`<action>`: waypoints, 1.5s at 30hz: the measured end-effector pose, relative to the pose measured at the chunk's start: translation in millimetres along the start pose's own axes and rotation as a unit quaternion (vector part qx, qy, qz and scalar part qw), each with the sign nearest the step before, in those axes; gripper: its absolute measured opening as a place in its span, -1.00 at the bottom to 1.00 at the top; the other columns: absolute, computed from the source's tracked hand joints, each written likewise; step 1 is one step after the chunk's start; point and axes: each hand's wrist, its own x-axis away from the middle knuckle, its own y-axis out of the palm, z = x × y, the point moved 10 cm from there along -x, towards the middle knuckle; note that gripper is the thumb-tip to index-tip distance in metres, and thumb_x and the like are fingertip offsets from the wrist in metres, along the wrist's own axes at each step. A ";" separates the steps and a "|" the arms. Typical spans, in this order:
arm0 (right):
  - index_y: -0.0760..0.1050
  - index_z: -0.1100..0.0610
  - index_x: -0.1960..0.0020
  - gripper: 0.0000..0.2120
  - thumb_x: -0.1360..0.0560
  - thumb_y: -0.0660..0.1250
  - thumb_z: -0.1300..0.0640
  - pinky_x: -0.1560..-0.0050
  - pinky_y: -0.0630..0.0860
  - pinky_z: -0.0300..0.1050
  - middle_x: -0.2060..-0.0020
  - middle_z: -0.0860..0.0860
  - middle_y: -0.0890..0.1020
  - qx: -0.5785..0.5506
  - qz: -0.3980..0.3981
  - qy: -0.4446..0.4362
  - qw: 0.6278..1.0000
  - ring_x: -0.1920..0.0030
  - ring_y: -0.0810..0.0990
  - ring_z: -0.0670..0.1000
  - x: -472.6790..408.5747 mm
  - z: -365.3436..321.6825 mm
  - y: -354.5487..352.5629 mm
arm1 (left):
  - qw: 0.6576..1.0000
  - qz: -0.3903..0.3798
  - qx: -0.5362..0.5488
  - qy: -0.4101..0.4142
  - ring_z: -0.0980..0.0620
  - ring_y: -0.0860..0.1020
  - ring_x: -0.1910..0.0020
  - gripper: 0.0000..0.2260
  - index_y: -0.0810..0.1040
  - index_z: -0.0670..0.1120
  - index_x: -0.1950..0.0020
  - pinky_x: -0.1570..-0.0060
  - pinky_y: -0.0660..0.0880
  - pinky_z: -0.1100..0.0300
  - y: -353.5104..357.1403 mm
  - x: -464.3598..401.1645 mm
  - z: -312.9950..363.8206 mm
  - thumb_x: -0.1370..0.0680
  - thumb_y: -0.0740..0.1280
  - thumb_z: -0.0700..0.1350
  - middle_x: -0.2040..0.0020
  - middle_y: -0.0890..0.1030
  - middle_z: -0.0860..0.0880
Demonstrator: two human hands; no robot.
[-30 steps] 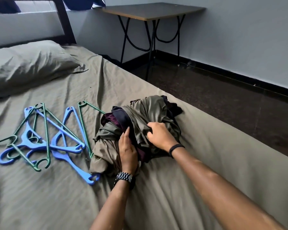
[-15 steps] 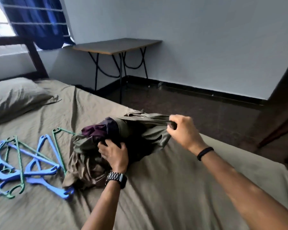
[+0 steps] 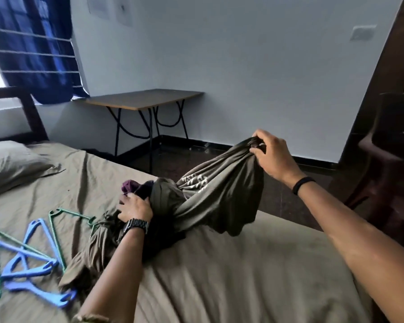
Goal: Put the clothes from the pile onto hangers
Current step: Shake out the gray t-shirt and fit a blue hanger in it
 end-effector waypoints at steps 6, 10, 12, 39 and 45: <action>0.44 0.29 -0.01 -0.86 -0.47 0.33 0.39 0.15 0.33 -0.30 0.18 0.05 0.54 -0.040 -0.003 0.007 0.999 0.17 0.52 0.06 -17.3 -4.9 -6.1 | 0.949 0.072 0.058 0.301 -0.25 0.47 -0.15 -0.62 0.45 -0.19 -0.27 -0.18 0.37 -0.03 -22.1 25.2 83.7 -0.49 0.34 -0.10 -0.19 0.51 -0.21; 0.40 0.22 -0.05 -0.84 -0.50 0.30 0.34 -0.06 0.46 -0.09 0.11 0.06 0.56 -0.071 -0.049 0.031 0.996 0.05 0.58 0.08 -24.9 -4.5 -5.1 | 0.873 -0.091 0.180 0.445 -0.12 0.41 -0.33 -0.59 0.38 -0.18 -0.40 -0.30 0.21 0.29 -5.1 75.0 161.4 -0.54 0.29 -0.23 -0.31 0.47 -0.15; 0.37 0.14 -0.05 -0.81 -0.50 0.30 0.33 -0.13 0.46 -0.08 0.06 0.05 0.56 -0.096 -0.062 0.042 0.992 -0.02 0.59 0.07 -30.1 -3.4 -13.3 | 0.845 -0.134 0.198 0.479 -0.07 0.33 -0.42 -0.49 0.29 -0.16 -0.47 -0.39 0.15 0.30 -6.9 89.2 201.3 -0.52 0.27 -0.30 -0.40 0.41 -0.13; 0.64 0.06 0.18 -0.70 -0.49 0.26 0.40 0.16 0.39 -0.25 0.18 -0.02 0.53 0.049 0.038 0.111 0.992 0.23 0.48 -0.08 -74.2 21.5 -231.4 | 0.578 -0.461 0.212 0.639 -0.03 0.61 0.06 -0.88 0.53 -0.19 -0.04 0.00 0.58 0.04 -195.8 297.5 412.3 -0.52 0.36 -0.20 0.07 0.59 -0.09; 0.52 0.16 0.05 -0.91 -0.52 0.31 0.32 0.41 0.55 -0.21 0.33 0.08 0.57 -0.206 0.047 0.128 0.969 0.38 0.61 -0.01 -61.5 19.7 -225.3 | 0.586 -0.310 0.326 0.674 -0.02 0.59 -0.12 -0.56 0.32 -0.02 -0.21 -0.13 0.56 0.09 -207.8 307.6 445.6 -0.45 0.45 -0.26 -0.26 0.48 -0.11</action>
